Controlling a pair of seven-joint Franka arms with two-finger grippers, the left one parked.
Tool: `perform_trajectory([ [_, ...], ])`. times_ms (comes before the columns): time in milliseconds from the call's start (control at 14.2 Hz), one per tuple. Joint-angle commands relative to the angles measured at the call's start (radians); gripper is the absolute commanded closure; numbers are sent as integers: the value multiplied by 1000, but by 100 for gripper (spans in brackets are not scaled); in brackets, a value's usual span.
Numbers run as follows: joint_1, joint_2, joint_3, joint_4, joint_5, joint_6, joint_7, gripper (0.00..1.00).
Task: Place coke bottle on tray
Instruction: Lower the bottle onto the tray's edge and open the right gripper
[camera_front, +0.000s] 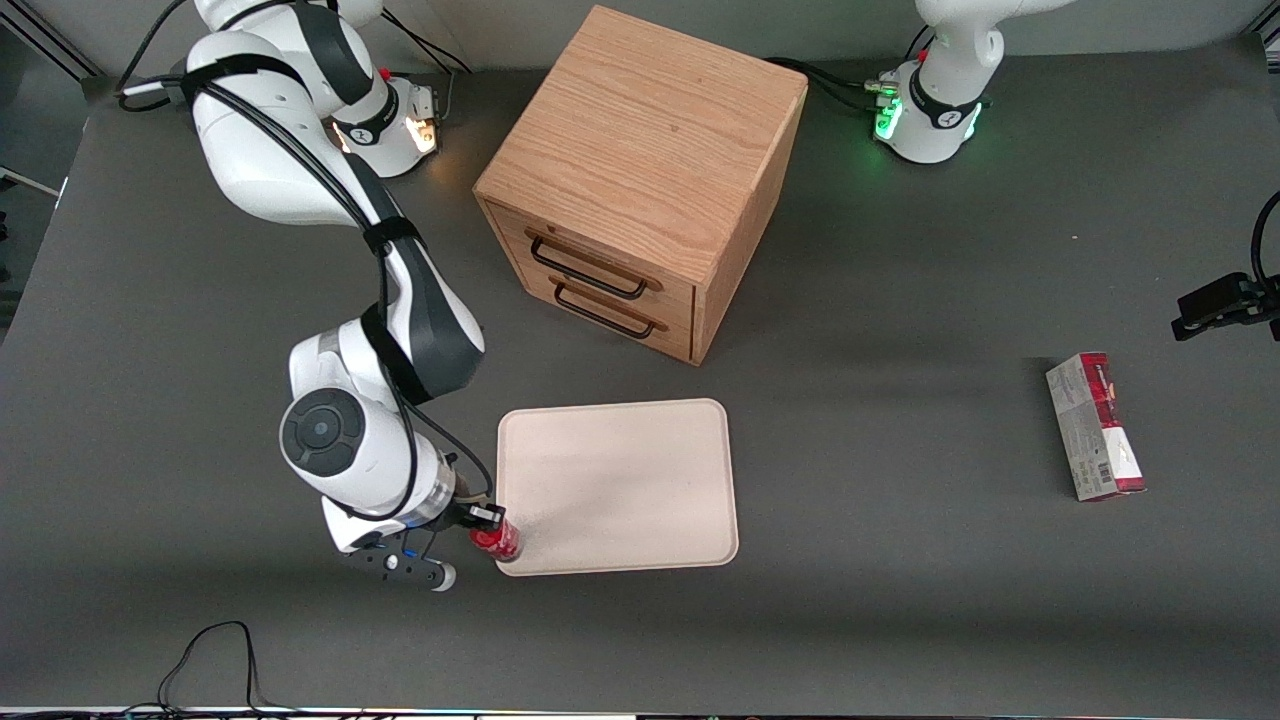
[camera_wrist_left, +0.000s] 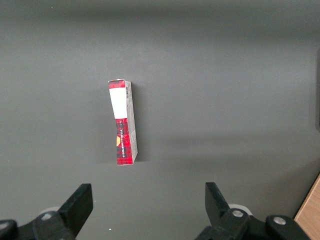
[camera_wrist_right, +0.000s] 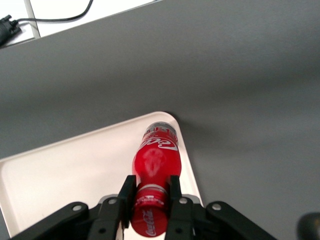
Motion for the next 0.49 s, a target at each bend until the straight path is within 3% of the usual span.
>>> perform_trajectory([
  [0, 21, 37, -2, 54, -11, 21, 52, 100],
  [422, 38, 55, 0, 47, -11, 27, 113, 100],
])
